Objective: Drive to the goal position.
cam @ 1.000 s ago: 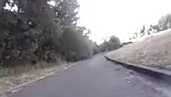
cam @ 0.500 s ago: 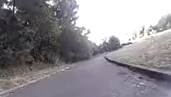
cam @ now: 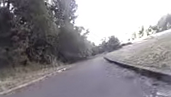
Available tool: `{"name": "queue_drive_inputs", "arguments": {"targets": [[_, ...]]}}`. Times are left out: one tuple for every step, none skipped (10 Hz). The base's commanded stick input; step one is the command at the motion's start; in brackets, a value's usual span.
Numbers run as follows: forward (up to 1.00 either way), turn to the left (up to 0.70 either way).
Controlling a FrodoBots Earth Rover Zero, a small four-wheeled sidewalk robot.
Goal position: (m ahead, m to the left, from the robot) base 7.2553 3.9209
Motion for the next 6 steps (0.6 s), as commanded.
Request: {"name": "queue_drive_inputs", "arguments": {"targets": [[1.00,-0.37],[1.00,-0.12],[1.00,0.00],[1.00,0.00],[1.00,0.00],[1.00,0.00]]}}
